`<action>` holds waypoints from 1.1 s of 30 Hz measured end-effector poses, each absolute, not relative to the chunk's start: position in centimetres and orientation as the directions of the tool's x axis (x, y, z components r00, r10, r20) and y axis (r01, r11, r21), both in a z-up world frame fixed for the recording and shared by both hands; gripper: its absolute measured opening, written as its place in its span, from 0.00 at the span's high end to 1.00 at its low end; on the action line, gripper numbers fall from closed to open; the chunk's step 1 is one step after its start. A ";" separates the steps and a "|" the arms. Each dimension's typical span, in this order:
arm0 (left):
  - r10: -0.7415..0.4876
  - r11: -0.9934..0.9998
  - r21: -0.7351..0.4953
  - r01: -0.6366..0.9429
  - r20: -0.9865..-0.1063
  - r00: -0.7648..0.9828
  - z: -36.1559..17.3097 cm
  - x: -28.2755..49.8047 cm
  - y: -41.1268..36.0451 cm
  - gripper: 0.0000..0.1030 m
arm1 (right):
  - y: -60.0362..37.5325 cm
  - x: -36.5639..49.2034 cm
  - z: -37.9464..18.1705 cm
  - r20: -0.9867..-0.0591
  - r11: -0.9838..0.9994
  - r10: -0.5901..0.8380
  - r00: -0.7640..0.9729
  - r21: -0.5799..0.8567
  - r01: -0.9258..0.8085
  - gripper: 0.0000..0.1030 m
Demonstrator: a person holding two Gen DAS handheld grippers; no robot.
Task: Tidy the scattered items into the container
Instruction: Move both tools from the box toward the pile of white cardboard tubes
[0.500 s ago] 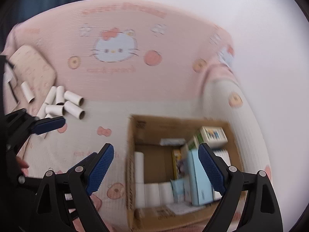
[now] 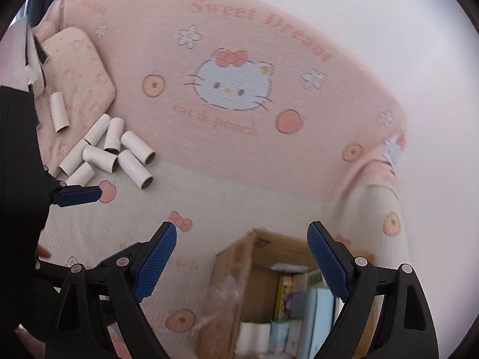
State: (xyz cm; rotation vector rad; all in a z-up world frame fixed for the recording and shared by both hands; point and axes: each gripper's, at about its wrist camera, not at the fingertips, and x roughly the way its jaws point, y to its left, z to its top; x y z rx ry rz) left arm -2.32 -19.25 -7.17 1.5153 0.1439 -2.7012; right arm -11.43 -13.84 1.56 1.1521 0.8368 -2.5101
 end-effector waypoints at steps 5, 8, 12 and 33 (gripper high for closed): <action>0.008 -0.968 -0.127 0.216 -0.877 -0.480 -9.9 -1.8 -24.1 0.30 | -17.0 -12.2 -0.7 -0.760 -0.776 -0.044 -0.648 -0.382 0.501 0.14; -0.013 -0.949 -0.138 0.285 -0.882 -0.472 -11.4 -1.1 -26.3 0.30 | -18.9 -12.5 -3.1 -0.790 -0.775 -0.084 -0.608 -0.331 0.538 0.14; -0.062 -0.949 -0.101 0.299 -0.870 -0.490 -13.1 -0.1 -27.9 0.30 | -21.2 -12.2 -5.5 -0.817 -0.744 -0.105 -0.567 -0.314 0.590 0.14; -0.097 -0.682 -0.300 0.668 -0.867 -0.489 -19.2 3.1 -42.2 0.31 | -29.6 -13.5 -14.9 -0.694 -0.616 -0.277 -0.664 -0.402 0.677 0.14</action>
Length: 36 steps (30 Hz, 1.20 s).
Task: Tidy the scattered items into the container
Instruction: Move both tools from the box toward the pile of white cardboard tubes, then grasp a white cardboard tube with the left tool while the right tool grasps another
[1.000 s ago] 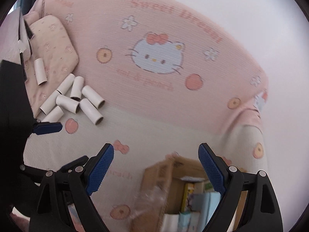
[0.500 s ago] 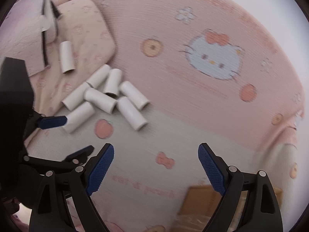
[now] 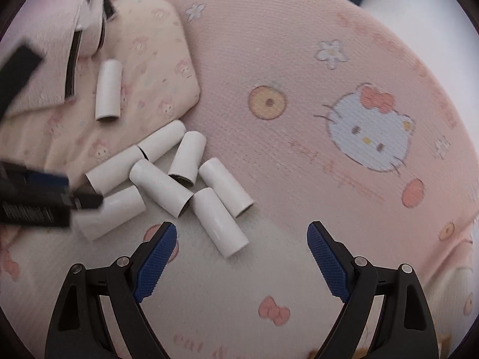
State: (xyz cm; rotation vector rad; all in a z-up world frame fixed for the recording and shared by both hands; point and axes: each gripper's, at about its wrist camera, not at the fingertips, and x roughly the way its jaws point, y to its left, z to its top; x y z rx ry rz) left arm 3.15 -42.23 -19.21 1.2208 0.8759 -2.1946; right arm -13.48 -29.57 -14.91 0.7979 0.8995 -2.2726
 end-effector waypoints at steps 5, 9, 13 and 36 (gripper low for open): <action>-0.299 -0.690 -0.183 0.701 -0.810 -0.505 -16.8 0.8 -43.9 0.31 | -30.9 -15.5 -17.8 -0.718 -0.590 -0.251 -0.649 -0.418 0.691 0.14; -0.444 -0.676 -0.066 0.734 -0.758 -0.478 -15.8 -1.5 -44.7 0.30 | -31.3 -17.1 -19.8 -0.745 -0.592 -0.202 -0.636 -0.424 0.685 0.15; -0.524 -0.620 0.003 0.784 -0.746 -0.412 -15.9 -2.6 -46.5 0.30 | -31.4 -18.1 -21.1 -0.764 -0.584 -0.153 -0.627 -0.442 0.681 0.15; -0.480 -0.456 -0.033 0.889 -0.832 -0.277 -19.4 -3.7 -52.3 0.49 | -30.5 -23.7 -25.3 -0.871 -0.708 -0.208 -0.445 -0.180 0.683 0.38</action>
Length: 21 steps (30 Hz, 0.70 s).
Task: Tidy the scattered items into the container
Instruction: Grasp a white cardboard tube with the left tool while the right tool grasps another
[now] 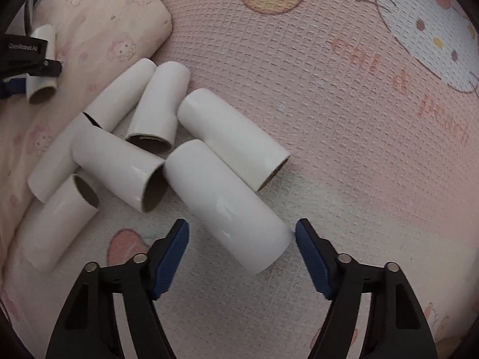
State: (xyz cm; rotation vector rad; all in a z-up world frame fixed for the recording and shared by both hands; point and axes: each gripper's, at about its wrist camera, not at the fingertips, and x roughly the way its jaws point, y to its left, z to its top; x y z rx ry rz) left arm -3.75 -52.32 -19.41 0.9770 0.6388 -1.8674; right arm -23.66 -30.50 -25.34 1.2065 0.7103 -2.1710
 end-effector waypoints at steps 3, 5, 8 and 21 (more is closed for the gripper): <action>-0.474 -0.482 -0.026 0.876 -0.833 -0.285 -19.3 -3.8 -51.6 0.49 | -30.1 -24.0 -25.3 -0.871 -0.711 -0.231 -0.434 -0.153 0.687 0.39; -0.467 -0.498 -0.025 0.867 -0.834 -0.292 -19.3 -3.8 -51.2 0.50 | -29.7 -24.0 -25.2 -0.871 -0.714 -0.246 -0.424 -0.133 0.688 0.41; -0.463 -0.517 -0.024 0.856 -0.833 -0.302 -18.9 -3.7 -50.4 0.50 | -29.1 -24.1 -25.0 -0.875 -0.726 -0.268 -0.402 -0.091 0.681 0.45; -0.329 -0.637 -0.130 0.760 -0.846 -0.420 -18.7 -4.0 -45.6 0.54 | -23.6 -23.2 -24.0 -0.897 -0.793 -0.357 -0.263 0.142 0.593 0.55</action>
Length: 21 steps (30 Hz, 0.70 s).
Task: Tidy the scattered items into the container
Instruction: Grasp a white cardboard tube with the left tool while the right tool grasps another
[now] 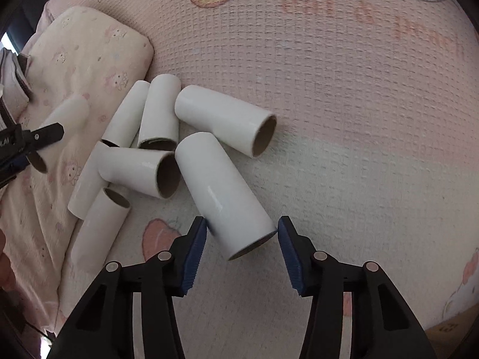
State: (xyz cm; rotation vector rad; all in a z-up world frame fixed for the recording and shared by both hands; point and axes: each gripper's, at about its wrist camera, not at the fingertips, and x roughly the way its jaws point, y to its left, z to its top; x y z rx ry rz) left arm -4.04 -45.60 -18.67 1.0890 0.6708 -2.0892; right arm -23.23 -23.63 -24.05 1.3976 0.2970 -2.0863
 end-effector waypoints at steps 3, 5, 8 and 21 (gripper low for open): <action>-0.285 -0.676 -0.146 0.722 -0.852 -0.439 -18.8 -5.4 -44.7 0.54 | -22.8 -22.2 -23.2 -0.899 -0.807 -0.348 -0.266 0.142 0.574 0.55; -0.267 -0.699 -0.151 0.699 -0.852 -0.451 -18.5 -5.2 -43.4 0.54 | -22.2 -22.0 -22.8 -0.901 -0.812 -0.340 -0.269 0.137 0.568 0.56; -0.237 -0.729 -0.165 0.665 -0.850 -0.470 -18.8 -5.7 -42.1 0.54 | -22.6 -21.9 -22.9 -0.910 -0.820 -0.305 -0.279 0.102 0.564 0.56; -0.096 -0.814 -0.195 0.547 -0.884 -0.458 -23.2 -5.1 -35.7 0.54 | -20.5 -20.9 -23.8 -0.954 -0.861 -0.211 -0.212 0.079 0.502 0.57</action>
